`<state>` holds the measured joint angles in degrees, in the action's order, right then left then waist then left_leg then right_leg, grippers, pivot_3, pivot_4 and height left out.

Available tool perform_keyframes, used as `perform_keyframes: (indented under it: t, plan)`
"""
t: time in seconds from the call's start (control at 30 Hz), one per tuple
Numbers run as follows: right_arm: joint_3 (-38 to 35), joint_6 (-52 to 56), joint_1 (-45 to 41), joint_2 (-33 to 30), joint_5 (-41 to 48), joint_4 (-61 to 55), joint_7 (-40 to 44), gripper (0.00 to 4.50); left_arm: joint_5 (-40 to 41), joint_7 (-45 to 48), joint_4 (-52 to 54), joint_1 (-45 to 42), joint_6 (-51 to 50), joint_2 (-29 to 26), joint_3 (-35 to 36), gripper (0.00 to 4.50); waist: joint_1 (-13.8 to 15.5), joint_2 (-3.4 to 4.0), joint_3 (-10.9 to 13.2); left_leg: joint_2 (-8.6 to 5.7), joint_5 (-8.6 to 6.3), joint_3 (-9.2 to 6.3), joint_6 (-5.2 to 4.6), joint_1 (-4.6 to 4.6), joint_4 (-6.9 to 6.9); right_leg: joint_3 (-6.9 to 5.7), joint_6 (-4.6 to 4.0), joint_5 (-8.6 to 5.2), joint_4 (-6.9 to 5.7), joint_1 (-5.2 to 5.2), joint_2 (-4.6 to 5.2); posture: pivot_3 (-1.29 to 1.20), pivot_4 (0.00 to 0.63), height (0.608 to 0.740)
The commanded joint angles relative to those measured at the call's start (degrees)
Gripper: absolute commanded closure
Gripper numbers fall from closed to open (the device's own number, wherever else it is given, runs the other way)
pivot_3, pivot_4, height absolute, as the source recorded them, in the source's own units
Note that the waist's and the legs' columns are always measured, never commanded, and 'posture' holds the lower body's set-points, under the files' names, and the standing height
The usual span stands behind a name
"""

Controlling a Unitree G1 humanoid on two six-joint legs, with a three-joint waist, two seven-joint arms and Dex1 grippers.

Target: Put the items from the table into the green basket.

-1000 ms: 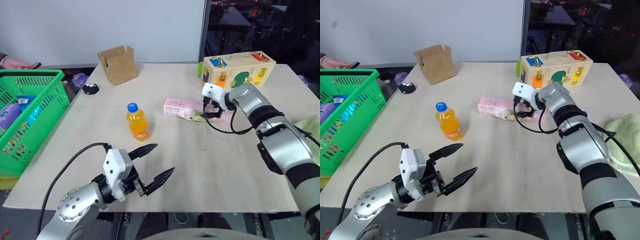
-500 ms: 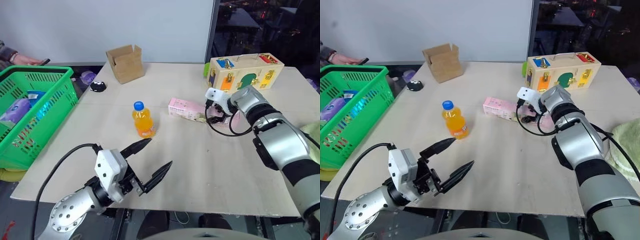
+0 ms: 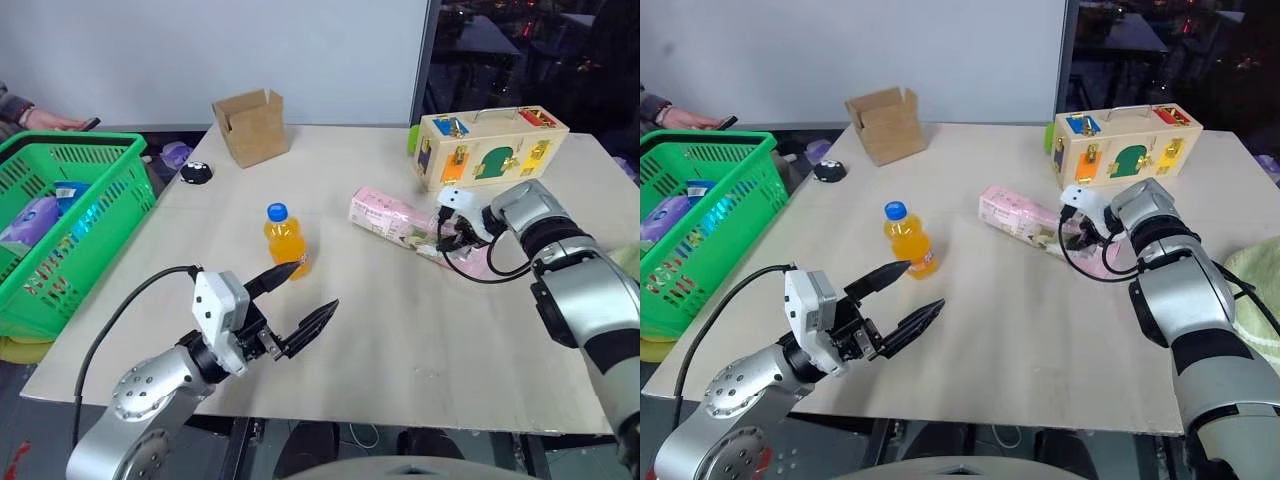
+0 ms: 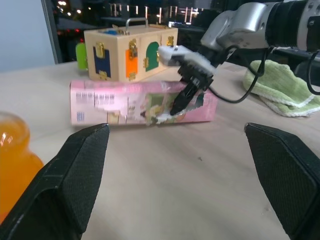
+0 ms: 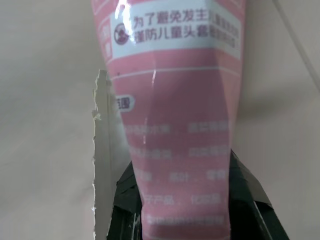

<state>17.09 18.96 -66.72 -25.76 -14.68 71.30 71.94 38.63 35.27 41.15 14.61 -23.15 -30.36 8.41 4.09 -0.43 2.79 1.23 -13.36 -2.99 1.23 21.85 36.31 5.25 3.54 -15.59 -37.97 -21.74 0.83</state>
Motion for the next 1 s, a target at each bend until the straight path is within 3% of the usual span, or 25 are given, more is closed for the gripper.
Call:
perform_keyframes:
  t: [0.03,0.13,0.27,0.43,0.67,1.0]
  plan:
    - [-5.4,12.6,4.4,-3.6,7.8,-13.1,8.9,3.92,3.5,1.1,-7.8,-6.9,-1.9,2.0,-1.2,0.0,0.0,0.0,0.0,0.0,0.0,-0.02,0.0,0.01,0.03,-0.01,0.0,0.0,-0.02,0.02,0.0,0.15,0.0,0.74]
    - [-7.9,25.4,11.9,-7.1,13.6,-31.9,12.0,3.92,6.4,1.5,-11.2,-9.7,-4.1,3.7,-1.4,0.0,-0.6,0.04,0.0,-0.03,0.0,-0.06,-0.01,0.15,0.15,-0.04,0.03,0.02,0.0,0.01,0.04,0.12,0.0,0.74]
    - [-12.6,46.4,26.1,-10.4,26.1,-67.0,10.8,3.92,18.1,1.1,-13.0,-13.1,-11.5,6.0,-1.0,0.0,-1.8,0.05,0.0,-0.03,-0.01,-0.23,-0.02,0.32,0.15,-0.16,0.05,0.02,0.02,-0.08,0.06,0.06,0.0,0.74]
    - [-16.7,58.6,34.4,-5.0,35.9,-89.5,1.9,3.92,25.7,1.1,-14.5,-16.4,-17.2,6.0,-1.3,0.0,-4.7,0.06,0.0,0.06,-0.02,-0.59,-0.02,0.29,0.11,-0.48,0.04,-0.01,-0.04,-0.05,-0.07,0.01,0.0,0.74]
    - [-18.9,64.9,36.5,2.3,44.4,-99.6,-8.2,3.92,28.4,1.4,-16.4,-19.4,-20.1,6.7,-2.0,0.0,-6.0,0.02,0.0,0.02,0.04,-0.54,0.07,0.24,0.38,-0.46,0.26,-0.12,-0.02,0.12,-0.05,-0.02,0.0,0.74]
    - [-10.5,57.8,36.9,-0.5,48.8,-99.7,-13.0,3.92,30.1,1.1,-18.8,-23.5,-22.5,8.7,-2.4,0.0,-6.5,0.0,0.0,0.0,0.04,-0.58,0.07,0.3,0.27,-0.47,0.09,-0.03,0.01,0.05,-0.03,0.01,0.0,0.74]
